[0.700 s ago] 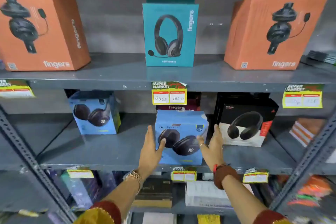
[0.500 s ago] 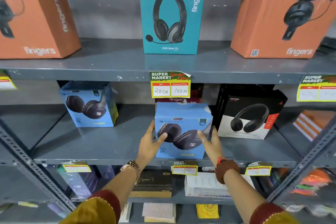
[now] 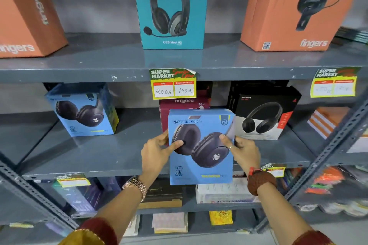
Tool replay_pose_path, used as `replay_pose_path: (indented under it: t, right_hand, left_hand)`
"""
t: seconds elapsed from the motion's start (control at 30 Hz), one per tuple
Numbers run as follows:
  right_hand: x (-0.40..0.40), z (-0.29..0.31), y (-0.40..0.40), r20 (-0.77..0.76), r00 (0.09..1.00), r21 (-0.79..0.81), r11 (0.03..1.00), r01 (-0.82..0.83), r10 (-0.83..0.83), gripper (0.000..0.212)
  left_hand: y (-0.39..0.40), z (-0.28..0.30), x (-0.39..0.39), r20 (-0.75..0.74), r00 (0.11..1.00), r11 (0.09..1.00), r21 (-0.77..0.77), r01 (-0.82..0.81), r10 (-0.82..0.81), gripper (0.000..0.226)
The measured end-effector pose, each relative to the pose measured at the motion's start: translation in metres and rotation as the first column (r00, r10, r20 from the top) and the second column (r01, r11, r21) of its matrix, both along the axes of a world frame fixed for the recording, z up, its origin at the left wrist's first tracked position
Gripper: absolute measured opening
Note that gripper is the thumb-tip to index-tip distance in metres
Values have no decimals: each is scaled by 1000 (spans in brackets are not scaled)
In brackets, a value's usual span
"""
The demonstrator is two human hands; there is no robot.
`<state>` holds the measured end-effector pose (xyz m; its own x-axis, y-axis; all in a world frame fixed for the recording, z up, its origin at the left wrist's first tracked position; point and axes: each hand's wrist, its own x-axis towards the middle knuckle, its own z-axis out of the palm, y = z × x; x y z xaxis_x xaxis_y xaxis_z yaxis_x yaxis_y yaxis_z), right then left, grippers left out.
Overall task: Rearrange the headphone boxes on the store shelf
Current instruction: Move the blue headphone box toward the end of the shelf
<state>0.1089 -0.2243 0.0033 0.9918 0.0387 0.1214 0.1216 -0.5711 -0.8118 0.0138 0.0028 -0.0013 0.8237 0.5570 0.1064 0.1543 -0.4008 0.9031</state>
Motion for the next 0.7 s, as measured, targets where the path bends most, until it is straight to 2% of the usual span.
replay_pose_path:
  t: [0.2,0.43,0.7]
  right_hand:
    - [-19,4,-17,3,1000,-16,1000,-23,23,63]
    - [-50,18,32,18,995,26,995,-94,93,65]
    - [-84,12,183,11,949,121,942,-313,314,60]
  left_hand:
    - [-5,9,-23,-16,997,997,0,74,-74,71]
    - [30,12,-66,-14,1000,1000,13,-15,15,38]
    - [154,7,-121,35,972,972,-58,-229,231,20]
